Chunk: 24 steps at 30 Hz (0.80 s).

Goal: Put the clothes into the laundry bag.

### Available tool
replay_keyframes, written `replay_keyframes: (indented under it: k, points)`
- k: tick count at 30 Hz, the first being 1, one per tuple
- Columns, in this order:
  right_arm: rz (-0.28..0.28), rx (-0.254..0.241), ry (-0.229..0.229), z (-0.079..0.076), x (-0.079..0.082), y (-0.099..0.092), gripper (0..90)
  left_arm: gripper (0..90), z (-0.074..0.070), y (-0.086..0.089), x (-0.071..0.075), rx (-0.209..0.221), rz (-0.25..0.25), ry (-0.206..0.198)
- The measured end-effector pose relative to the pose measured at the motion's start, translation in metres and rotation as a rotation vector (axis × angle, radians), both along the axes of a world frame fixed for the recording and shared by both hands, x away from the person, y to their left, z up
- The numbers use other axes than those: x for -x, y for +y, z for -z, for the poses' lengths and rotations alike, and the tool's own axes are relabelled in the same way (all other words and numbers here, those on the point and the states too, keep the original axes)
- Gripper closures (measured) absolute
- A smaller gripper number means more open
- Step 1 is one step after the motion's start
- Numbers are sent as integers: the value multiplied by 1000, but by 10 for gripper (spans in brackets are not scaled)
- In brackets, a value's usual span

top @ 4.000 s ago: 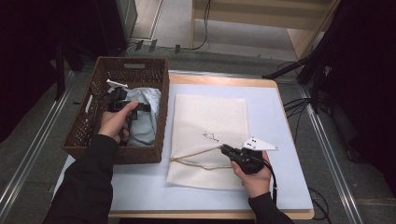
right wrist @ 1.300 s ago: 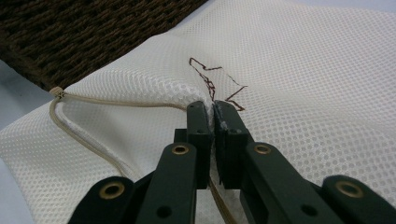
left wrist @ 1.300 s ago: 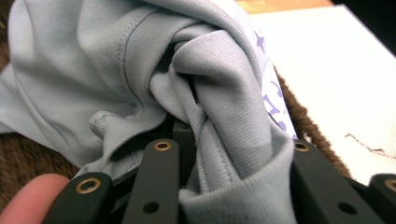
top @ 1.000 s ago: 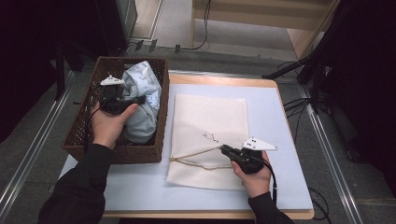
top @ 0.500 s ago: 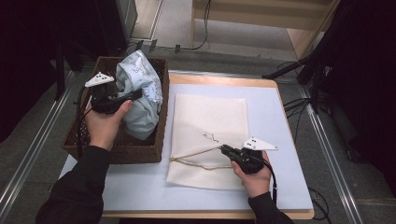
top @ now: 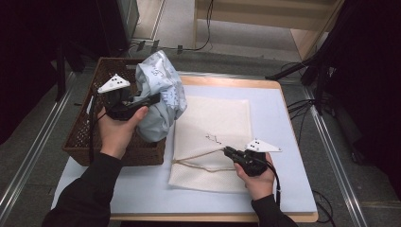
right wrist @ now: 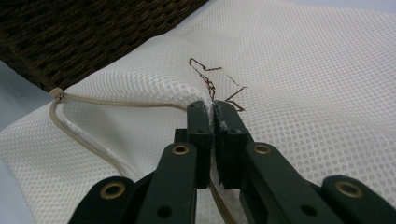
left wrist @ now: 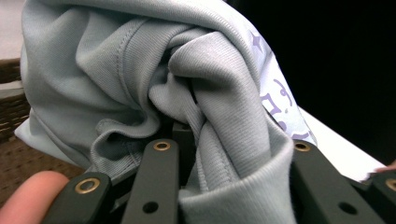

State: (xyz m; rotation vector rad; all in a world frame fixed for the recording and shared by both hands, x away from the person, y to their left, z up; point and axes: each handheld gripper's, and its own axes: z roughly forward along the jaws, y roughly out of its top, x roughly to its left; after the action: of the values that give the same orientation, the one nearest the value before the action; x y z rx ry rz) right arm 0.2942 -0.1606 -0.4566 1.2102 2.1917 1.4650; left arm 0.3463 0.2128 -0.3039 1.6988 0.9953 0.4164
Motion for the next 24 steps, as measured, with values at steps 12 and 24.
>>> replay_keyframes:
  k: [12, 24]
  points:
    - [1, -6, -2, 0, -1, -2, 865, 698, 20, -47, 31, 32, 156, 21]
    - [9, -20, 5, -1, -2, -5, 865, 698, 60, -62, 84, 51, 256, 49]
